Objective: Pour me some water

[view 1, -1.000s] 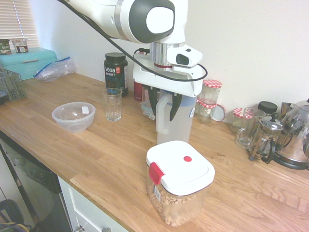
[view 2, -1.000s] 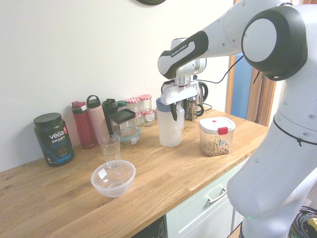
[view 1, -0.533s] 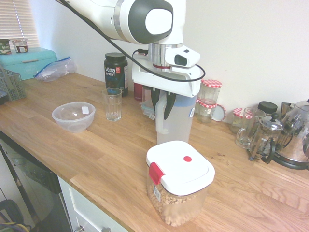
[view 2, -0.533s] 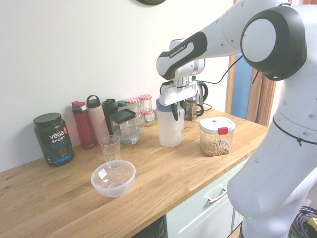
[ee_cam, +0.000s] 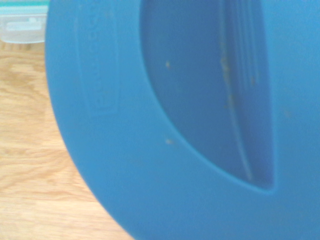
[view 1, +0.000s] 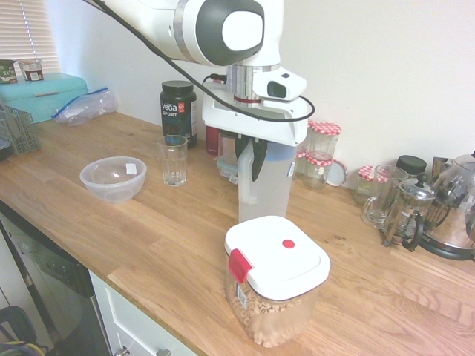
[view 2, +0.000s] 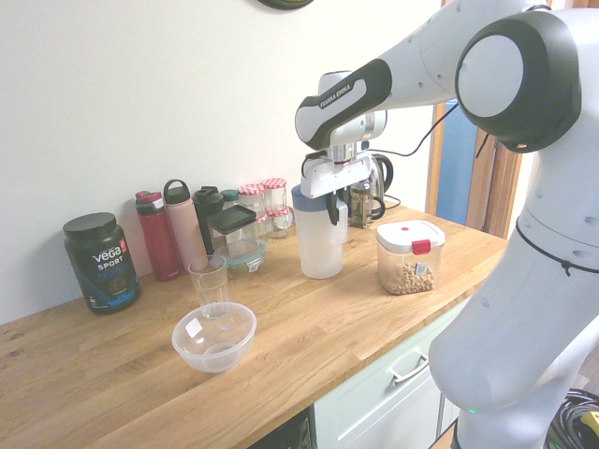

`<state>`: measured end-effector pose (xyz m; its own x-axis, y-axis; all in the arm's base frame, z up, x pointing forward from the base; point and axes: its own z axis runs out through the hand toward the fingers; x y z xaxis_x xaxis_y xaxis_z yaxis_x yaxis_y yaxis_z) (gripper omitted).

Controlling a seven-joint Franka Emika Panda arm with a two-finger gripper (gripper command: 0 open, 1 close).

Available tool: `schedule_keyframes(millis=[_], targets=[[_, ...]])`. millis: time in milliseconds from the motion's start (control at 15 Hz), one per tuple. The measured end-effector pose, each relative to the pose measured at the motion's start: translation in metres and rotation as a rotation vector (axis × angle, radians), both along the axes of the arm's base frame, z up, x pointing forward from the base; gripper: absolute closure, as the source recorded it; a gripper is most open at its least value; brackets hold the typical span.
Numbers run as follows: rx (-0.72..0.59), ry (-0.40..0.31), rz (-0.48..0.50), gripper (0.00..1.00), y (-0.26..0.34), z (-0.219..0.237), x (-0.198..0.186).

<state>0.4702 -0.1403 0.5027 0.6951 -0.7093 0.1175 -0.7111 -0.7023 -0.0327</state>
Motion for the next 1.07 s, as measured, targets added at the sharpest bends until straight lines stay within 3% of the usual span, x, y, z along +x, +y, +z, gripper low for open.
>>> schedule_keyframes(millis=[467,1067], targets=[[-0.021,-0.092,0.066,1.0,0.005,0.09,-0.049],[-0.07,-0.082,0.623,1.0,0.094,0.118,-0.036]])
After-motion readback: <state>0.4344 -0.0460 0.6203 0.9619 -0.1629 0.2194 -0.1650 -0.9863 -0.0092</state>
